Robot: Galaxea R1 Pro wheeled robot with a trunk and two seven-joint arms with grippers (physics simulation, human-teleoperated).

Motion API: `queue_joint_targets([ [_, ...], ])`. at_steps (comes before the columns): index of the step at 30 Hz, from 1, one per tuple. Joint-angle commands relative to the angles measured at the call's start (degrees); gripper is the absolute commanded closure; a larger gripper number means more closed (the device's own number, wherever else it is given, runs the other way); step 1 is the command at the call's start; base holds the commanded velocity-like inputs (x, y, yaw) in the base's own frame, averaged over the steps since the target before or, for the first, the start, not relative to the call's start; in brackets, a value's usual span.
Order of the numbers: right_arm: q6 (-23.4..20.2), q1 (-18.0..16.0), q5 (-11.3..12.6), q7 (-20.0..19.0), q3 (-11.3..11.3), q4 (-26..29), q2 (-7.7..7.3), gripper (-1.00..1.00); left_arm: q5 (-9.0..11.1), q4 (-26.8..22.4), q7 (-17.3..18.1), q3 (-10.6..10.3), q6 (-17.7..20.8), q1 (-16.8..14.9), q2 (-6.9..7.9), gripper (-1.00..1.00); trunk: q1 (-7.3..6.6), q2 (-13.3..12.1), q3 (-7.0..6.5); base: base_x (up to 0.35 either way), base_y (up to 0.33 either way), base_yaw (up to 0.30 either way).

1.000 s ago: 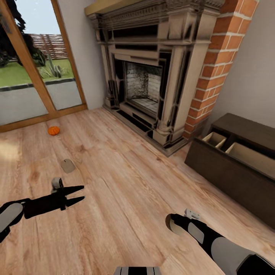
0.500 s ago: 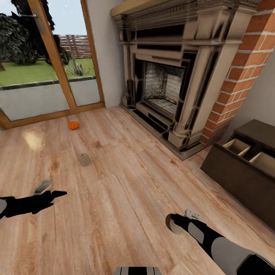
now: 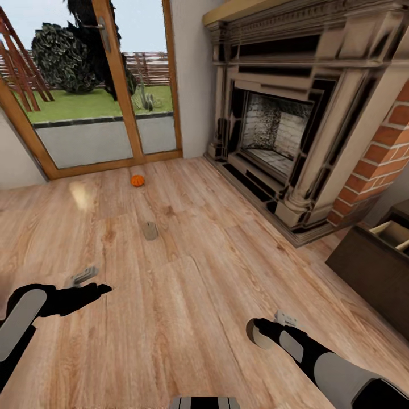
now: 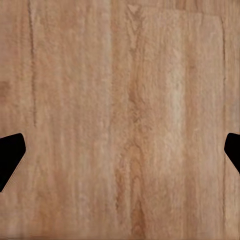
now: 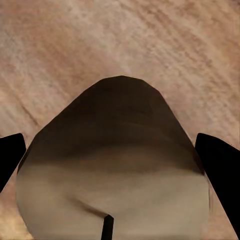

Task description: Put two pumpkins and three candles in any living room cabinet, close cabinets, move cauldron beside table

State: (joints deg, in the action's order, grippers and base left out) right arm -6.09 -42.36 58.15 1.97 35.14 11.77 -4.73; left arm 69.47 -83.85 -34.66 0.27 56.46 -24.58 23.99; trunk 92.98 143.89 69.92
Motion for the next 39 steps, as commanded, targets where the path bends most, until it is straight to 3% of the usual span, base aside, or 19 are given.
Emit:
queue_joint_targets([
  [1,-0.45,-0.01,0.32,0.34,0.29,0.18,-0.08,1.0,0.58,-0.09,-0.65,0.0,0.14,-0.04,-0.04,-1.0,-0.01,0.02,0.04,0.0,0.0,0.292],
  [4,-4.25,-0.01,0.44,1.18,0.39,0.14,-0.09,1.0,0.58,-0.15,-0.68,0.01,0.1,-0.03,-0.07,-1.0,-0.01,0.02,0.04,0.0,0.0,0.163],
  [8,-15.48,-0.11,0.38,6.06,0.15,2.86,0.46,1.0,0.64,-0.39,-0.6,0.0,0.06,-0.03,-0.2,-1.0,-0.01,0.02,0.04,0.0,0.0,0.036],
  [10,-20.41,-0.2,0.54,11.52,0.05,7.61,0.78,1.0,0.67,-0.68,-0.6,0.0,0.06,-0.03,-0.24,-1.0,-0.01,0.02,0.04,0.0,0.0,0.009],
  [11,-24.25,-0.24,0.61,16.9,-0.03,10.68,0.88,1.0,0.71,-0.79,-0.59,-0.02,0.06,-0.03,-0.25,-1.0,-0.01,0.02,0.04,0.0,0.0,0.003],
  [14,-28.03,-0.26,0.59,24.54,-0.08,13.68,0.93,1.0,0.74,-0.94,-0.59,-0.4,0.05,-0.03,-0.58,-1.0,-0.01,0.02,0.04,0.0,0.0,0.001],
  [20,-29.21,-0.27,0.59,27.25,-0.22,14.94,0.95,1.0,0.76,-1.87,-0.49,-2.14,-0.01,-0.03,-1.22,-1.0,-0.01,0.02,0.04,0.0,0.0,0.0],
  [30,-27.68,-0.27,0.45,27.17,0.25,16.93,0.88,1.0,1.1,-2.46,-0.33,-2.29,0.05,-0.03,-1.23,-1.0,-0.01,0.02,0.04,0.022,0.0,0.0],
  [39,-27.57,-0.27,0.48,27.18,-0.24,16.95,0.95,1.0,1.19,-2.38,-0.33,-2.29,0.14,-0.03,-1.23,-1.0,-0.01,0.02,0.04,0.295,0.0,0.0],
])
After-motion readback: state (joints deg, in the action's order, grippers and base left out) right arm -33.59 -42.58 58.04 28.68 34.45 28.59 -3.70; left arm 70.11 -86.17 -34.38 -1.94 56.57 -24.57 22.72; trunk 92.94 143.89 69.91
